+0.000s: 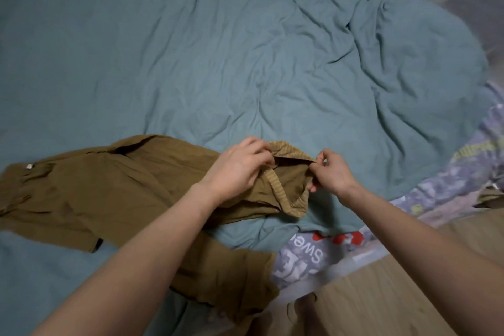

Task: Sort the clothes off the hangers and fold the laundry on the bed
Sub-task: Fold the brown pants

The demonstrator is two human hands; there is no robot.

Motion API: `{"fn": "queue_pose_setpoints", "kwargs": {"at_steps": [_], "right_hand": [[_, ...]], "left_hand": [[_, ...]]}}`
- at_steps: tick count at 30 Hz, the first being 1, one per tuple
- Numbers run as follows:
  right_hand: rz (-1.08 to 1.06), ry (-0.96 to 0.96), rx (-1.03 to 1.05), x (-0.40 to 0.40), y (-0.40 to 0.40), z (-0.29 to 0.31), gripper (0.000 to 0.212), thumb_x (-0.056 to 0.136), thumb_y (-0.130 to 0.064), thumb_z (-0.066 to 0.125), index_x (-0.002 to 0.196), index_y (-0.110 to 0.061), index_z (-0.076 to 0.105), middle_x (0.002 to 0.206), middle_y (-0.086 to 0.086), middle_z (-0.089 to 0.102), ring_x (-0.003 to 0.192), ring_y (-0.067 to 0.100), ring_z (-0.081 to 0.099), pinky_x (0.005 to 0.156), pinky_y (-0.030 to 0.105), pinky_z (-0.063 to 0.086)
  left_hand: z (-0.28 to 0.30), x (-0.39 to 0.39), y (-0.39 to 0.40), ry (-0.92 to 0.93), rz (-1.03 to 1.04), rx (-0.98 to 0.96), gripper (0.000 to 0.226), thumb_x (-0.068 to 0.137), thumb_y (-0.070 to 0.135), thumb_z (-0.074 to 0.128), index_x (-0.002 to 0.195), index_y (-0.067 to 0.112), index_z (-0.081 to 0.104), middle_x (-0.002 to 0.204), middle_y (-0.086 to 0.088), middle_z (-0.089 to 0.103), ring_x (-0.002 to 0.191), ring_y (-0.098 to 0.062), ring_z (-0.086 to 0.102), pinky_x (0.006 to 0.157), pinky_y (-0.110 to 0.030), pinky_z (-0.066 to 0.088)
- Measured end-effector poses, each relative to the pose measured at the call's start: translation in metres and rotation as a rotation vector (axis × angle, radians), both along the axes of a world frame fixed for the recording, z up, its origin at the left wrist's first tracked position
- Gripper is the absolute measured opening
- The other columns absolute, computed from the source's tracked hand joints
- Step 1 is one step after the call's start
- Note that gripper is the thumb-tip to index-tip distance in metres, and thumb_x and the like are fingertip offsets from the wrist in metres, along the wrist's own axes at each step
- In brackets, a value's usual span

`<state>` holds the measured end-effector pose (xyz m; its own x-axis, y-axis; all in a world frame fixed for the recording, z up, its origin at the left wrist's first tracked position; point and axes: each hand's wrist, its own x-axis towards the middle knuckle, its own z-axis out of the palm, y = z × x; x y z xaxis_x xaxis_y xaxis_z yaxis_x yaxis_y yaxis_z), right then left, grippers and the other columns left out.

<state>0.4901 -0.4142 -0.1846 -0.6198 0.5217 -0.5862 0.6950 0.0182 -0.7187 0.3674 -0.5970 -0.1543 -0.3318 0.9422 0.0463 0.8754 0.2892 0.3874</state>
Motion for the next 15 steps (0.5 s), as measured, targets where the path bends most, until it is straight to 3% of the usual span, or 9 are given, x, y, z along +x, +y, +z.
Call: {"fn": "queue_pose_setpoints", "kwargs": {"at_steps": [3,5,7,10,13,15], "right_hand": [[-0.146,0.024,-0.148,-0.007,-0.005,-0.001,0.025,0.094,0.004,0.043,0.076,-0.012,0.035,0.048,0.016,0.054,0.032,0.016,0.056,0.04,0.027,0.047],[-0.226,0.055,-0.247,-0.01,-0.007,-0.003,0.027,0.095,0.003,0.046,0.076,-0.013,0.036,0.056,0.015,0.054,0.035,0.014,0.058,0.04,0.022,0.05],[-0.27,0.11,-0.377,-0.014,-0.009,-0.003,0.026,0.094,-0.002,0.055,0.076,-0.012,0.039,0.062,0.011,0.054,0.042,0.013,0.061,0.049,0.02,0.055],[-0.302,0.21,-0.562,-0.018,-0.007,-0.001,0.022,0.096,-0.015,0.055,0.077,-0.007,0.047,0.054,0.002,0.051,0.043,0.009,0.056,0.067,0.027,0.06],[-0.151,0.2,-0.491,-0.019,-0.004,0.0,0.019,0.095,-0.008,0.055,0.077,-0.004,0.053,0.063,0.01,0.055,0.045,0.011,0.057,0.049,0.016,0.052],[0.002,0.147,-0.362,-0.021,-0.005,0.0,0.017,0.087,-0.004,0.065,0.074,-0.008,0.055,0.055,0.005,0.056,0.045,0.012,0.049,0.041,0.015,0.041]], "left_hand": [[-0.009,0.006,0.003,0.161,-0.311,-0.107,0.029,0.094,0.036,0.048,0.111,0.021,0.065,0.114,0.004,0.064,0.116,-0.02,0.052,0.103,-0.032,0.035],[-0.015,0.008,0.005,0.204,-0.411,-0.179,0.033,0.091,0.042,0.05,0.11,0.019,0.066,0.108,0.001,0.066,0.115,-0.021,0.056,0.112,-0.036,0.026],[-0.019,0.006,0.003,0.194,-0.426,-0.174,0.02,0.087,0.036,0.057,0.096,0.019,0.066,0.091,-0.001,0.067,0.099,-0.02,0.063,0.115,-0.039,0.021],[-0.015,-0.004,-0.004,0.158,-0.364,-0.117,0.006,0.086,0.022,0.059,0.082,0.021,0.063,0.072,0.002,0.061,0.077,-0.018,0.065,0.115,-0.038,0.029],[-0.01,-0.019,-0.024,0.174,-0.294,-0.101,0.01,0.086,0.013,0.056,0.089,0.017,0.065,0.084,0.0,0.061,0.086,-0.018,0.063,0.113,-0.037,0.034],[-0.002,-0.03,-0.039,0.193,-0.248,-0.13,0.014,0.085,0.012,0.055,0.092,0.015,0.066,0.094,-0.002,0.061,0.094,-0.021,0.059,0.108,-0.041,0.039]]}}
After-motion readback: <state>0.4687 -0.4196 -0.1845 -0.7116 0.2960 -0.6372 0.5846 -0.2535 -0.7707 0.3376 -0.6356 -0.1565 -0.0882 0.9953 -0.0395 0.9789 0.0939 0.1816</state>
